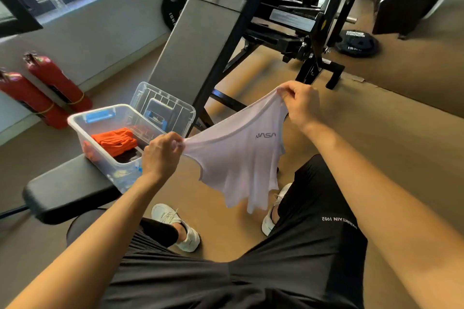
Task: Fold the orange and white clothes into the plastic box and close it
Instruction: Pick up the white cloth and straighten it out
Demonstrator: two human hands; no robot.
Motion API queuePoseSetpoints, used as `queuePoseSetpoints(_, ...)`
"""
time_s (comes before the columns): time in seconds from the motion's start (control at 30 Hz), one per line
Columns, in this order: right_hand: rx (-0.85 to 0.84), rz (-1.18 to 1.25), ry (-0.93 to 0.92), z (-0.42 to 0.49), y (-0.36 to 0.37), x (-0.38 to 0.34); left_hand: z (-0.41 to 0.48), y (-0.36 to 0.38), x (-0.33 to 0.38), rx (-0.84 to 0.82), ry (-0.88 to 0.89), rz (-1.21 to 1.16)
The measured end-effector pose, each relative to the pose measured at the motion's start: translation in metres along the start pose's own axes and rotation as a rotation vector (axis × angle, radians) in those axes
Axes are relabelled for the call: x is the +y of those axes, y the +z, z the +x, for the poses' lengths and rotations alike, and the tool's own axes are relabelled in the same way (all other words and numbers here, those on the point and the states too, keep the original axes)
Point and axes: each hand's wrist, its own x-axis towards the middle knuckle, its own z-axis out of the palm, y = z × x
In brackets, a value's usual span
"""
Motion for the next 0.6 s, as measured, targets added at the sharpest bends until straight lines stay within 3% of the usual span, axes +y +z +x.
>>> queuePoseSetpoints(0.07,0.078,0.026,0.013,0.007,-0.007,-0.002,0.016,-0.008,0.002,0.057,-0.066,-0.028)
queuePoseSetpoints(0.13,0.038,0.001,0.062,0.009,-0.008,0.002,0.028,-0.014,0.003,0.048,-0.111,-0.150)
queuePoseSetpoints(0.23,-0.066,-0.032,0.133,0.006,-0.008,0.013,0.038,-0.021,0.007,-0.089,-0.246,-0.507)
queuePoseSetpoints(0.33,-0.035,0.026,0.180,0.006,-0.010,0.018,0.042,-0.026,0.009,-0.146,-0.359,-0.806)
queuePoseSetpoints(0.47,-0.077,0.077,0.282,0.004,-0.008,0.020,0.051,-0.029,0.011,-0.173,-0.446,-0.836)
queuePoseSetpoints(0.6,-0.106,0.343,0.474,0.003,-0.004,0.018,0.057,-0.033,0.018,-0.158,-0.503,-0.837)
